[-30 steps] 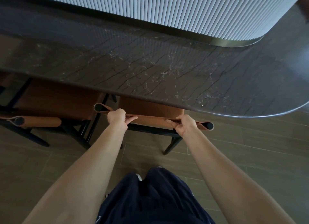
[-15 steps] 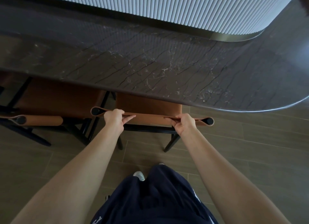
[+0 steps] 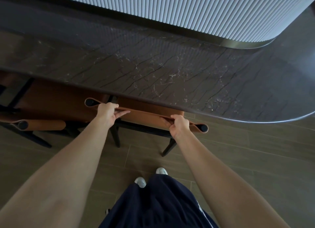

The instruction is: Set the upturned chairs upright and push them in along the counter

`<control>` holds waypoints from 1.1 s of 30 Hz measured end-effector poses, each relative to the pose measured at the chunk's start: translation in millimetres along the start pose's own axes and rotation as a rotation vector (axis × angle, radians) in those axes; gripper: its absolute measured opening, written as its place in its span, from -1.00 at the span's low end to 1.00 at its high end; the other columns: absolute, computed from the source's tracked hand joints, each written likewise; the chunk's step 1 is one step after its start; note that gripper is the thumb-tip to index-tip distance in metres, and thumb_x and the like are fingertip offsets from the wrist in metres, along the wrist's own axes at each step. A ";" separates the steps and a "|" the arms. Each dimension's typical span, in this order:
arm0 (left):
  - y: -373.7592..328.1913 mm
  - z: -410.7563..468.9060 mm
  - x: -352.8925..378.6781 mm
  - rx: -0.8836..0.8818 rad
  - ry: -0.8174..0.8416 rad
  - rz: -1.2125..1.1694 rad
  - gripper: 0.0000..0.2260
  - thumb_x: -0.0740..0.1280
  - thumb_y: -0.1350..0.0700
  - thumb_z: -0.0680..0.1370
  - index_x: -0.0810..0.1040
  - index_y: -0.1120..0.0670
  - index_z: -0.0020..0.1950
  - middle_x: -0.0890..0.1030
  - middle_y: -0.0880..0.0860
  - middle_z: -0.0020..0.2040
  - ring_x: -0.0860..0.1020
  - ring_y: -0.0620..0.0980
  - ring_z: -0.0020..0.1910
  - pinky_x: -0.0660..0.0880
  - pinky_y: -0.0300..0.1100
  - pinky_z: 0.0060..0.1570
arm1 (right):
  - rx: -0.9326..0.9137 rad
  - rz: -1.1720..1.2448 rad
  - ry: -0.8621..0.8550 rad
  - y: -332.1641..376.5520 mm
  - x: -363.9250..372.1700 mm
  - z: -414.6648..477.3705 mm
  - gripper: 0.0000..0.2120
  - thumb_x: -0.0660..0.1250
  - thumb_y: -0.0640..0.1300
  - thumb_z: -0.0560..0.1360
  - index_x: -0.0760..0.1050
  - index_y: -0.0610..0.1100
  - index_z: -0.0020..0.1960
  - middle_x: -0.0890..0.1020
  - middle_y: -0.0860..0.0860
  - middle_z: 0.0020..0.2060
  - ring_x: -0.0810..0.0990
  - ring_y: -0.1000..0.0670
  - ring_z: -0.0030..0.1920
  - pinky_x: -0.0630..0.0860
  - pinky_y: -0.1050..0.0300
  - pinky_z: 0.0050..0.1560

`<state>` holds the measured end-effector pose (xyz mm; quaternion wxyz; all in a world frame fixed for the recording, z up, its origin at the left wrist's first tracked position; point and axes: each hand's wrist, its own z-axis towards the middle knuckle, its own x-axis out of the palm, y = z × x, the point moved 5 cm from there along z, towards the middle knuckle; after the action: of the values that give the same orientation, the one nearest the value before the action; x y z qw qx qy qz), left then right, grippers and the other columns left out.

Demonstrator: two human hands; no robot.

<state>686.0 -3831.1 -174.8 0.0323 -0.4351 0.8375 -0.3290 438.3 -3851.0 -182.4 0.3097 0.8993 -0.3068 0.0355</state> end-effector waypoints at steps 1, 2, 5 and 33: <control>-0.2 -1.1 -0.5 -0.001 0.001 0.000 -0.49 0.14 0.43 0.59 0.21 0.14 0.51 0.28 0.30 0.45 0.36 0.35 0.37 0.59 0.23 -0.17 | -0.001 -0.002 0.010 -0.3 -1.1 0.2 -0.68 0.16 -0.46 0.58 0.33 -0.35 0.32 0.44 -0.32 0.24 0.58 -0.22 -0.07 0.64 -0.15 -0.05; -0.1 -2.2 -1.2 -0.003 0.002 -0.001 -0.51 0.14 0.42 0.60 0.21 0.14 0.51 0.29 0.30 0.44 0.36 0.35 0.37 0.59 0.24 -0.13 | 0.001 -0.004 0.019 -0.9 -1.8 0.0 -0.70 0.17 -0.45 0.58 0.34 -0.35 0.30 0.45 -0.32 0.23 0.59 -0.22 -0.05 0.64 -0.13 -0.10; 4.7 -7.0 -2.4 -0.008 0.001 -0.002 -0.55 0.14 0.41 0.60 0.25 0.16 0.48 0.31 0.30 0.43 0.38 0.34 0.36 0.58 0.23 -0.08 | 0.009 -0.008 0.036 -1.5 -3.6 -1.5 -0.71 0.16 -0.46 0.57 0.34 -0.34 0.29 0.45 -0.33 0.24 0.58 -0.25 0.00 0.65 -0.12 -0.18; 54.9 -61.0 14.1 0.139 0.101 0.193 -0.45 0.25 0.26 0.61 0.12 0.18 0.56 0.42 0.21 0.38 0.59 0.08 0.06 0.47 0.11 0.27 | -0.053 -0.156 0.127 5.5 -34.0 -23.6 -0.71 0.15 -0.26 0.63 0.34 -0.26 0.34 0.59 -0.26 0.15 0.67 -0.16 -0.07 0.62 -0.03 -0.11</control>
<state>617.7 -3787.6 -155.7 0.0517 -0.3320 0.8512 -0.4033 410.6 -3822.8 -169.1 0.3539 0.9079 -0.2165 0.0603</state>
